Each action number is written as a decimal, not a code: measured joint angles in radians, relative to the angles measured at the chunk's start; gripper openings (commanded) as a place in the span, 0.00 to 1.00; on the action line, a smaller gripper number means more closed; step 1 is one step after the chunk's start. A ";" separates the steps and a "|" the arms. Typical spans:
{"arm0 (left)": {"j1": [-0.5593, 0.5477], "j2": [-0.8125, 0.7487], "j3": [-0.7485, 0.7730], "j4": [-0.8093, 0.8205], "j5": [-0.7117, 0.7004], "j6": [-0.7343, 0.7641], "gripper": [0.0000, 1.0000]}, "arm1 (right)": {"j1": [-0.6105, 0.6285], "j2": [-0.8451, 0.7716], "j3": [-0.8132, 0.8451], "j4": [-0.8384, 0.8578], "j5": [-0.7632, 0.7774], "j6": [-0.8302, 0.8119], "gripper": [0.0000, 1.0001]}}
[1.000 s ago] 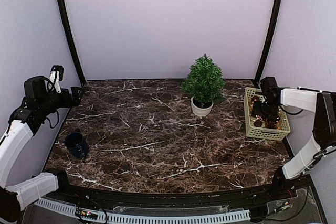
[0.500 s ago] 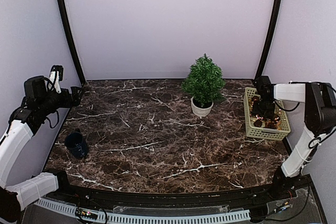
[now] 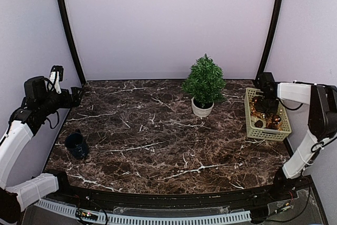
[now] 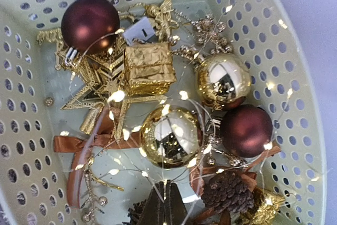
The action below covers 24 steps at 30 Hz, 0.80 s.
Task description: Decorate the small christmas tree
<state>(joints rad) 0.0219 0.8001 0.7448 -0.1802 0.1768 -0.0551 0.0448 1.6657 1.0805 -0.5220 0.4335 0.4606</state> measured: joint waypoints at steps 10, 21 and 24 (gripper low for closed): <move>0.000 -0.005 0.000 0.000 0.000 0.000 0.99 | 0.000 -0.255 0.066 -0.069 0.002 0.001 0.00; -0.001 -0.016 -0.008 0.025 0.085 0.000 0.98 | 0.000 -0.475 0.380 -0.055 -0.216 -0.037 0.00; -0.008 -0.017 -0.015 0.047 0.142 -0.005 0.98 | 0.000 -0.470 0.475 -0.055 -0.316 -0.045 0.00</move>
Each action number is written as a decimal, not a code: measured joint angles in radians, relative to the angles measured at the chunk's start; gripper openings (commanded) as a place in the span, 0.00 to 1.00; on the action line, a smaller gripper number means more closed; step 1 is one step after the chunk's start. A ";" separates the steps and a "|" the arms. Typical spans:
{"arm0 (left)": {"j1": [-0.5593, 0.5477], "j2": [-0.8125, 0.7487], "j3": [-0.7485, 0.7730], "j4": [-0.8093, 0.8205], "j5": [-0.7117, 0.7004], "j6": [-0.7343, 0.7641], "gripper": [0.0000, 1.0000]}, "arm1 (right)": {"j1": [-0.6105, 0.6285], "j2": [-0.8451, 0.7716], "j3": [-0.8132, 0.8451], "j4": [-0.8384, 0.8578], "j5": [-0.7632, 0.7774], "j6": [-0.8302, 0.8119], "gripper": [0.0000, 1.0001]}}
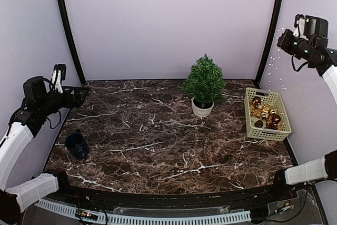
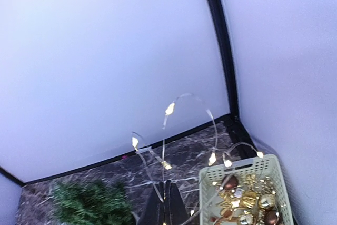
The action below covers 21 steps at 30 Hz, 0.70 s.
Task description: Decorate the small christmas tree
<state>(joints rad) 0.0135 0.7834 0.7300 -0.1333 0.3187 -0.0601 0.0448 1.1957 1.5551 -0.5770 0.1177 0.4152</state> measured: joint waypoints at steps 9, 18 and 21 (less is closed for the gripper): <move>-0.177 0.033 0.022 0.065 0.097 -0.011 0.97 | 0.004 0.079 0.335 0.049 -0.355 0.002 0.00; -0.492 0.174 0.124 0.184 0.086 -0.046 0.96 | 0.071 0.122 0.397 0.265 -0.603 0.132 0.00; -0.628 0.254 0.162 0.254 0.071 -0.061 0.96 | 0.121 0.138 0.397 0.301 -0.638 0.156 0.00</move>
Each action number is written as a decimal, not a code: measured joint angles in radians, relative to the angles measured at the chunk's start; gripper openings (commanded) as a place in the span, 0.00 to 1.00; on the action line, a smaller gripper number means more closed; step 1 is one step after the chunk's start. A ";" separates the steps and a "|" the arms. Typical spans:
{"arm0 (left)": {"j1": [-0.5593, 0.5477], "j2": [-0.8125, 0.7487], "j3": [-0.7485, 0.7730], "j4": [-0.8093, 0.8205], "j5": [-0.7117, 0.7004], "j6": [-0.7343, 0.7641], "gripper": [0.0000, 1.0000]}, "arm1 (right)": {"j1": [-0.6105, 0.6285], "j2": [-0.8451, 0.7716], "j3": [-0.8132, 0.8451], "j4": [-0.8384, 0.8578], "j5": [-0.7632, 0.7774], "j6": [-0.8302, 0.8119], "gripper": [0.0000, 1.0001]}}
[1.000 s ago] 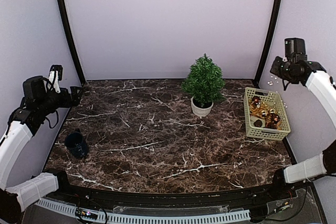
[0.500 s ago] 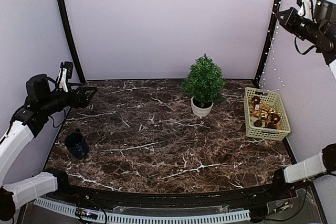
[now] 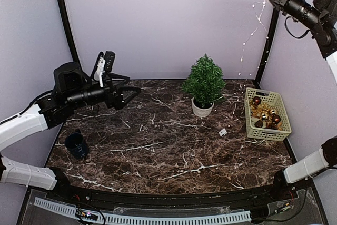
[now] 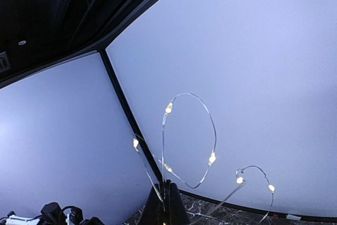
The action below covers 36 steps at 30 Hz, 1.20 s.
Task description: Decorate the small christmas tree
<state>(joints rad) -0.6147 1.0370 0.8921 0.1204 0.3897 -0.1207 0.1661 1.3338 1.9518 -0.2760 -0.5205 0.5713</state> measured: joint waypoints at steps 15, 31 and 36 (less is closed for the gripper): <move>-0.266 0.347 0.125 0.339 0.018 -0.153 0.97 | 0.304 -0.026 -0.263 0.077 -0.004 -0.018 0.00; -0.286 0.571 0.241 0.386 0.047 -0.164 0.97 | 0.481 -0.026 -0.394 0.181 -0.098 0.002 0.00; -0.288 0.615 0.273 0.383 0.049 -0.166 0.96 | 0.506 -0.025 -0.406 0.232 -0.132 0.023 0.00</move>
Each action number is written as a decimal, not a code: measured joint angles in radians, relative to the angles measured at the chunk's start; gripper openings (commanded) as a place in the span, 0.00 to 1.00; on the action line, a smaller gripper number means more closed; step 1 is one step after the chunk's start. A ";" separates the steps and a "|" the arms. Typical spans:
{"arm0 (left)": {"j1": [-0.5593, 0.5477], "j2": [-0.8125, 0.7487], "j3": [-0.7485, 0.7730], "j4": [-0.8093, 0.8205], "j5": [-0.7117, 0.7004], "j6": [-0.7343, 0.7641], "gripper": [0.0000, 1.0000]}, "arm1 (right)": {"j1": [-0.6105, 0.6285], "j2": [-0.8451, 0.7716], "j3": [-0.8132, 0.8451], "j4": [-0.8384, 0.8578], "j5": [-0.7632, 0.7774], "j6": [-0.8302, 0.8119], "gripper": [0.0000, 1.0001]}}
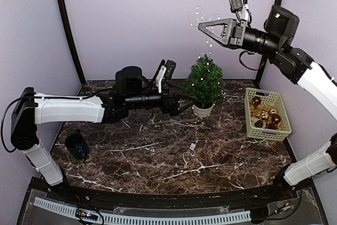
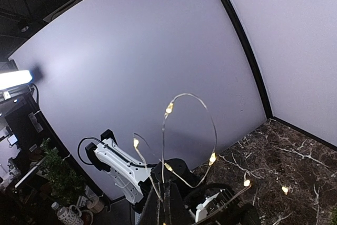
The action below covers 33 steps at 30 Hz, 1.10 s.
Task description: Decorate the small christmas tree
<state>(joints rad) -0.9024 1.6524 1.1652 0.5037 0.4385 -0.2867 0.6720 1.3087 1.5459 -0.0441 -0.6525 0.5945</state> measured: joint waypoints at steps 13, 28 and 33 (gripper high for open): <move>-0.026 0.021 0.014 0.048 0.076 -0.012 0.11 | 0.016 -0.001 -0.055 0.014 0.006 -0.002 0.00; -0.039 -0.301 -0.153 -0.096 -0.062 0.047 0.00 | 0.016 -0.090 -0.109 -0.144 0.238 -0.106 0.00; -0.039 -0.442 -0.174 -0.195 -0.177 0.067 0.00 | 0.018 -0.102 -0.264 -0.121 0.292 -0.083 0.00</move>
<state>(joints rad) -0.9409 1.2106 0.9909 0.3088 0.2611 -0.2199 0.6895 1.2064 1.2823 -0.1650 -0.3607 0.5114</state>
